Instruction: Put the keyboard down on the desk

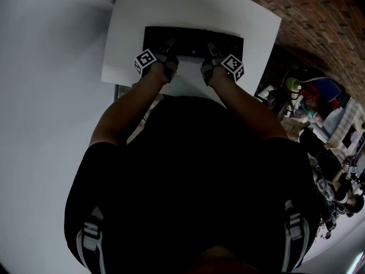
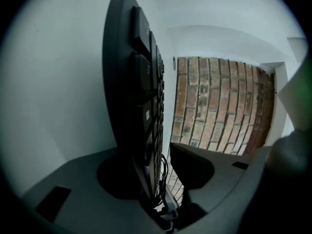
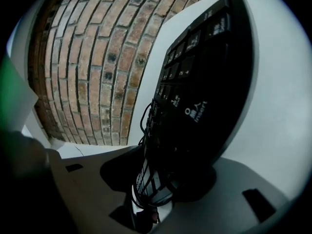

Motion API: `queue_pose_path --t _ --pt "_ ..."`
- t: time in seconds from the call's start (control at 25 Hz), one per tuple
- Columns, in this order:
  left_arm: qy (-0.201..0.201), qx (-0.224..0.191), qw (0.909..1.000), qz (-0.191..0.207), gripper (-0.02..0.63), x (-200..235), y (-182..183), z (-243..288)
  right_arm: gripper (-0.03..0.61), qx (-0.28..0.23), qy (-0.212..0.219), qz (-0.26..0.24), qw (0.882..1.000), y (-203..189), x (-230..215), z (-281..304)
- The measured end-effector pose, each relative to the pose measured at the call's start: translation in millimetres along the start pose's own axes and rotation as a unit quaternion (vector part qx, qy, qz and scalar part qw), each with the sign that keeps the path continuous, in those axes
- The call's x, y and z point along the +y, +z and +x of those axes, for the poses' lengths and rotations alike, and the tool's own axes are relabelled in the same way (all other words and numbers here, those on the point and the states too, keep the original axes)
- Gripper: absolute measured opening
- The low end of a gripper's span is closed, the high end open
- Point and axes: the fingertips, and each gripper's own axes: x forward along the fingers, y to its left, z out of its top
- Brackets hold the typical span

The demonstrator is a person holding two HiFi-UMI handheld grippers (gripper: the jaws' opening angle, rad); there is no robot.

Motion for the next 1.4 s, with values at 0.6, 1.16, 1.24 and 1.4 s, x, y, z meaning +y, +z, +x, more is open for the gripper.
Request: queue_pose_path --t 0.6,1.16,1.24,1.4 --pt "0.008 0.021 0.9997 0.013 0.206 0 -5 -6 0.212 0.022 -0.045 0.012 0.999 -9 -9 -8" --pt "0.007 0.022 0.9997 0.006 0.219 0 -8 -16 0.224 0.041 -0.074 0.032 0.996 -14 -15 -15" --pt "0.008 0.022 0.9997 0.006 0.223 3 -9 -19 0.225 0.042 -0.076 0.030 0.996 -16 -17 -17" --pt "0.010 0.019 0.9998 0.001 0.232 5 -10 -24 0.225 0.038 -0.082 0.030 0.995 -18 -21 -24"
